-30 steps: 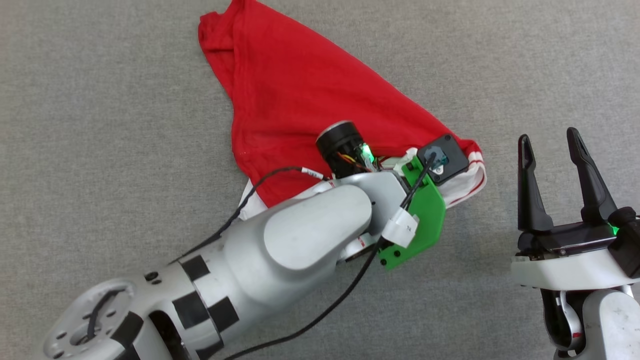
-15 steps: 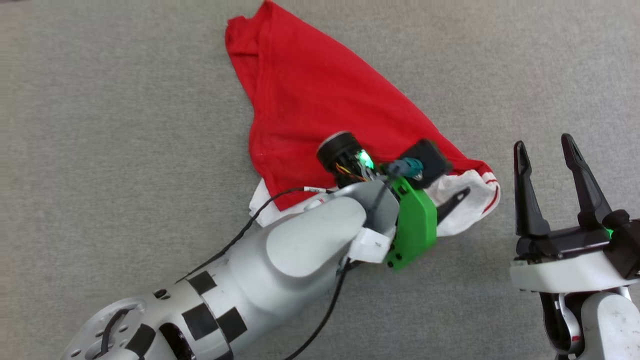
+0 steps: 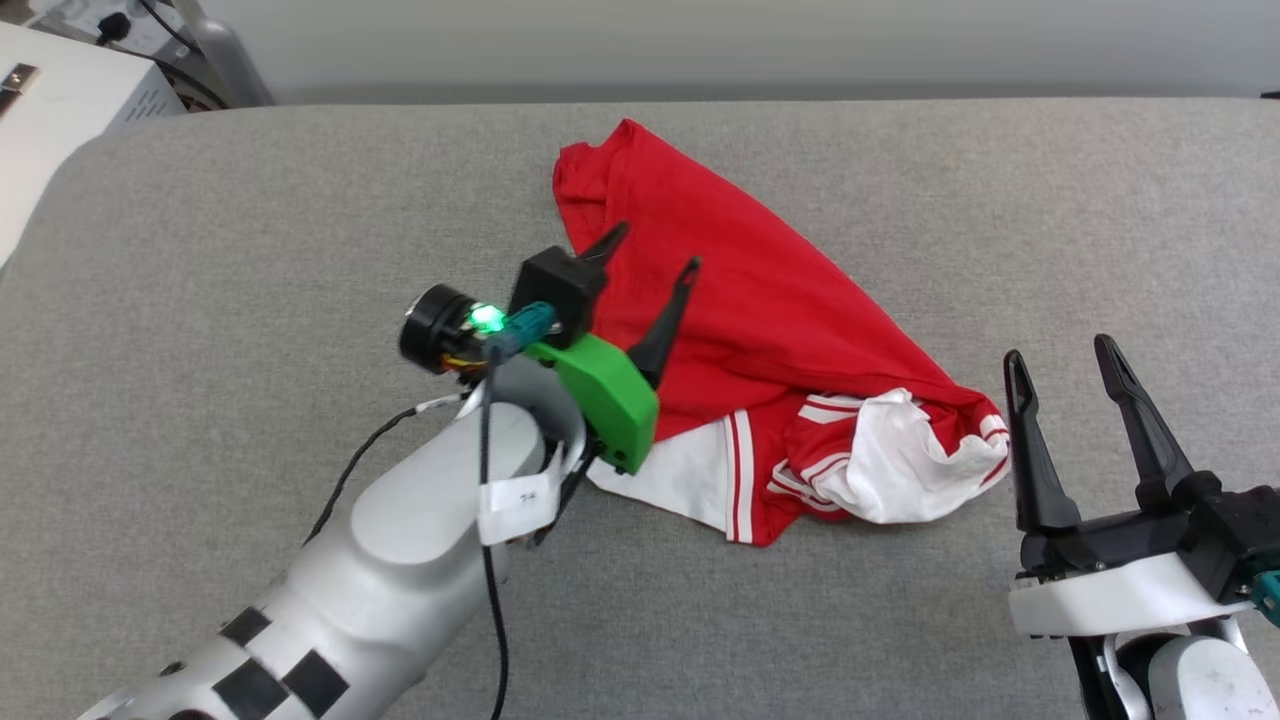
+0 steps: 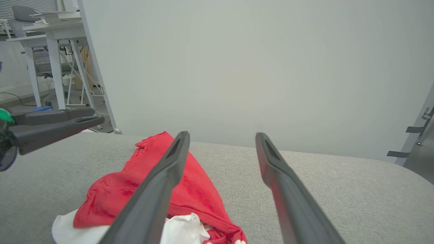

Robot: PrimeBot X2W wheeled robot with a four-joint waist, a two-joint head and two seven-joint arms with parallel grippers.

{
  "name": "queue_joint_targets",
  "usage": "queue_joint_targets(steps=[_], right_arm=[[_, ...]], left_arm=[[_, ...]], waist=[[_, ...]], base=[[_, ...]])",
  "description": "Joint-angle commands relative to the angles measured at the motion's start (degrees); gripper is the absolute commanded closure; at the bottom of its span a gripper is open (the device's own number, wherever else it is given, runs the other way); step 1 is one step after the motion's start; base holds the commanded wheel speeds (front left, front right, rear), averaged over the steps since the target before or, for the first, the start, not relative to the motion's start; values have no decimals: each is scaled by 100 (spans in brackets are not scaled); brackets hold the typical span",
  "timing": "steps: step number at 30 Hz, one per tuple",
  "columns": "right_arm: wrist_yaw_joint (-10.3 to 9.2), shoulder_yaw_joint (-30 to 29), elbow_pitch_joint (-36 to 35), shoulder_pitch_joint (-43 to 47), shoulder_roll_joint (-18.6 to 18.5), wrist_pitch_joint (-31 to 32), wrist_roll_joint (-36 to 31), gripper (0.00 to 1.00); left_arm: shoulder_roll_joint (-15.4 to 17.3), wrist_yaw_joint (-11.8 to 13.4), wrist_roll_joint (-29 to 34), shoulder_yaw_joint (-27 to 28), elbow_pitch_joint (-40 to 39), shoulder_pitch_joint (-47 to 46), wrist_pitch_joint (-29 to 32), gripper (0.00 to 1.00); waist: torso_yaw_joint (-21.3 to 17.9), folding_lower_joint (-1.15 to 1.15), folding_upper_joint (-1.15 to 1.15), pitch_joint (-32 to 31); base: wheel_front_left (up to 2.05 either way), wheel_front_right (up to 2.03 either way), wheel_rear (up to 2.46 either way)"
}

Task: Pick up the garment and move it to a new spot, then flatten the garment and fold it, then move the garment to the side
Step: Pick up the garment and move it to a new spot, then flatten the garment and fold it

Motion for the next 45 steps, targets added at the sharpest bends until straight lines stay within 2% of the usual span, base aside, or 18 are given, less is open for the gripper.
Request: queue_joint_targets(steps=[1,5,9,15,20,27,30,40,45], right_arm=[[-4,-1,31,112,-13,-27,3,0],[-4,-37,69,255,-17,-27,41,0],[-4,-100,134,328,15,-27,166,0],[-4,-8,235,430,-32,-27,175,0],[-4,-6,352,528,-33,-27,205,0],[-4,53,598,733,-36,-27,269,0],[-4,83,718,828,-67,-27,283,0],[-4,6,805,898,-108,-27,239,0],[-4,-83,560,535,-376,-27,197,0]], left_arm=[[159,153,-46,191,-95,257,-52,0],[546,571,273,1004,-697,907,-60,0],[750,884,689,1863,-1293,1741,-62,0],[673,1024,1356,3061,-2048,3044,-62,0],[422,918,1850,3794,-2377,3967,-63,0],[9,472,2403,4395,-2416,4758,-63,0],[-144,285,2606,4538,-2389,4906,-63,0],[-494,-85,3052,4954,-2321,5065,-63,0],[-618,-238,3207,5061,-2282,5008,-63,0]], waist=[[165,0,0,-299],[204,0,0,-449],[214,0,0,-564],[174,0,0,-759],[137,0,0,-899],[104,0,0,-1055],[97,0,0,-1103],[73,0,0,-1162],[110,0,0,-1118]], base=[[0,0,0],[0,0,0],[0,0,0],[0,0,0],[0,0,0],[0,0,0],[0,0,0],[0,0,0],[0,0,0]])
